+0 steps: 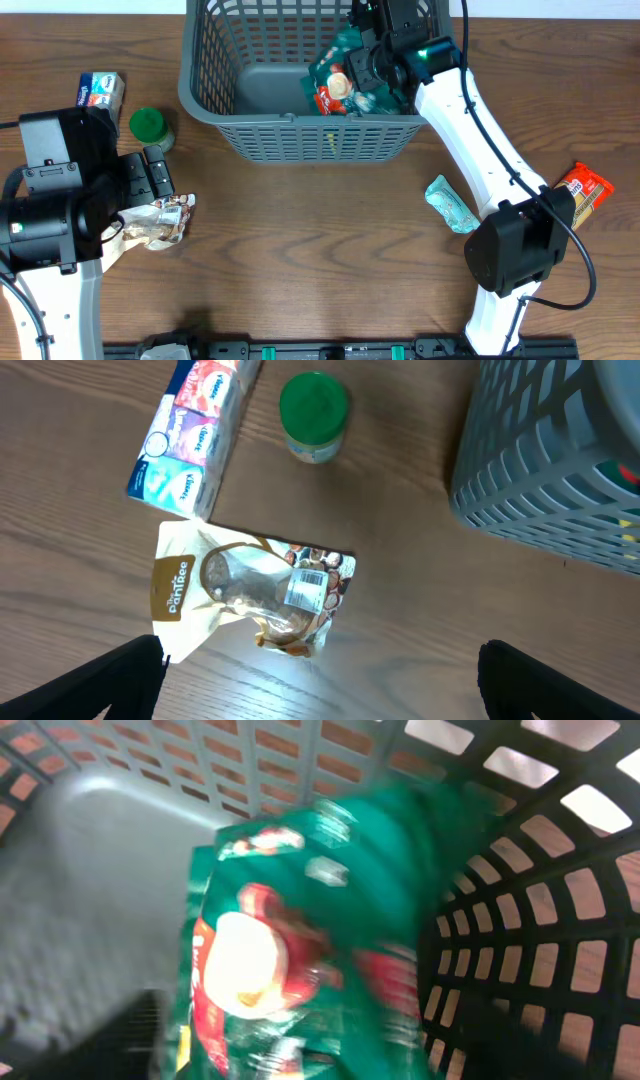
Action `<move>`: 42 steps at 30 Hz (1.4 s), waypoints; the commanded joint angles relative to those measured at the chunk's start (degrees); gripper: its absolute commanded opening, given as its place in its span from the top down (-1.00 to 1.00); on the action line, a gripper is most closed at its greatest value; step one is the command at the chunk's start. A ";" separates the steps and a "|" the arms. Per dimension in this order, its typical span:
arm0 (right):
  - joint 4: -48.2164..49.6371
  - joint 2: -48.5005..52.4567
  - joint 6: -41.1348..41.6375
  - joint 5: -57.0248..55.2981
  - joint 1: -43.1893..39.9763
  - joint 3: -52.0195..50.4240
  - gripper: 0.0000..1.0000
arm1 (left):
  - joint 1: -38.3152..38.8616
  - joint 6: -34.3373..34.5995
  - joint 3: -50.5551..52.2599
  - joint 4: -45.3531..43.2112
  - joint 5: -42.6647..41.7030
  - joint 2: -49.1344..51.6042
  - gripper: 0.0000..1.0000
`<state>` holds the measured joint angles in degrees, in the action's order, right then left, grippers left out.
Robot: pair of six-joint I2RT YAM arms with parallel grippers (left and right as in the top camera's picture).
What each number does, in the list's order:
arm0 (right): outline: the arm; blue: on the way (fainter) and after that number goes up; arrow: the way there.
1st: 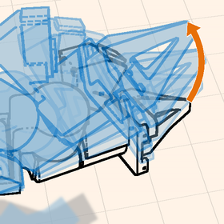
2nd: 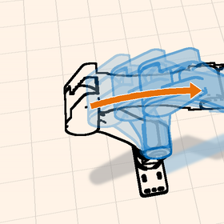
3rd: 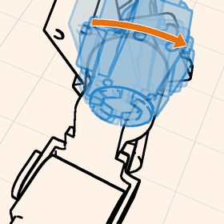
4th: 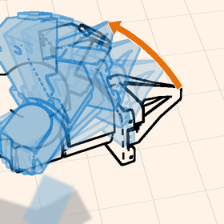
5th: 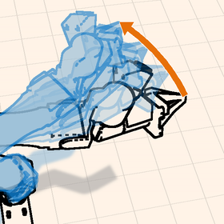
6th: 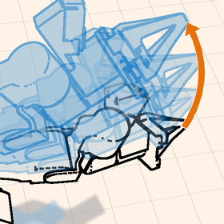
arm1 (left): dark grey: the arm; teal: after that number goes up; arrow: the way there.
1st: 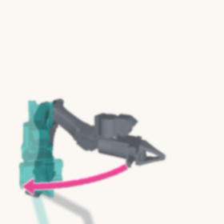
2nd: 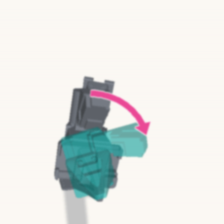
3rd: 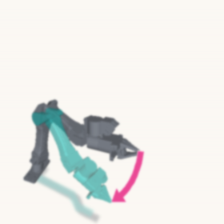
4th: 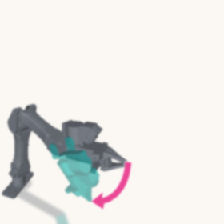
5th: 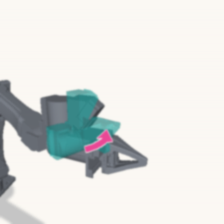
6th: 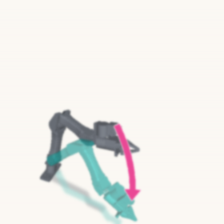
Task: Pack container
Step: 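Carry the Nescafe bag over the basket and release it inside, then withdraw the right gripper and move toward the mint-green wipes pack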
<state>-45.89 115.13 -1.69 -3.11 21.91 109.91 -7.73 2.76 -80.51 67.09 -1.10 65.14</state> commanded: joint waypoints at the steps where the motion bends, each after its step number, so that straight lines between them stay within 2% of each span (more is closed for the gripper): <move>1: -0.63 -3.06 -0.57 0.35 -0.61 1.60 -0.99 | -0.22 -0.57 -1.27 0.15 0.31 0.07 -0.97; 5: -2.12 -5.81 -0.55 0.37 -0.92 5.42 -0.98 | -0.24 -0.57 -1.27 0.15 0.31 0.07 -0.97; 14: -19.12 -10.34 -5.60 -0.37 -4.00 29.42 -0.99 | -0.24 -0.57 -1.27 0.13 0.31 0.07 -0.97; 18: -26.47 -12.52 3.98 -6.21 -11.19 34.07 -0.98 | -0.24 -0.57 -1.27 0.13 0.31 0.07 -0.97; 21: -36.61 -13.46 9.57 -4.15 -18.67 34.10 -0.99 | -0.22 -0.57 -1.27 0.15 0.31 0.07 -0.97; 24: -47.41 -13.44 9.68 -1.70 -24.48 33.83 -0.99 | -0.24 -0.57 -1.27 0.15 0.31 0.07 -0.97; 26: -51.45 -13.49 6.56 -0.66 -26.80 33.51 -0.99 | -0.24 -0.57 -1.27 0.11 0.31 0.07 -0.96; 28: -51.39 -14.86 2.32 3.06 -27.41 31.43 -0.99 | -0.24 -0.57 -1.27 0.09 0.35 0.07 -0.97; 34: -51.43 -20.22 -3.78 3.54 -25.49 21.51 -0.98 | -0.24 -0.55 -1.27 0.09 2.10 0.07 -0.97; 39: -51.36 -27.34 -7.28 3.43 -25.29 4.02 -0.98 | -0.24 -0.55 -1.27 -0.22 3.76 0.07 -0.97; 42: -49.81 -32.52 -9.22 -0.68 -25.35 -10.82 -0.98 | -0.24 -0.55 -1.27 -1.27 3.76 0.07 -0.97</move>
<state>-96.42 86.08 -6.98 -0.73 -3.79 108.81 -7.73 2.76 -80.60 66.39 1.39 65.14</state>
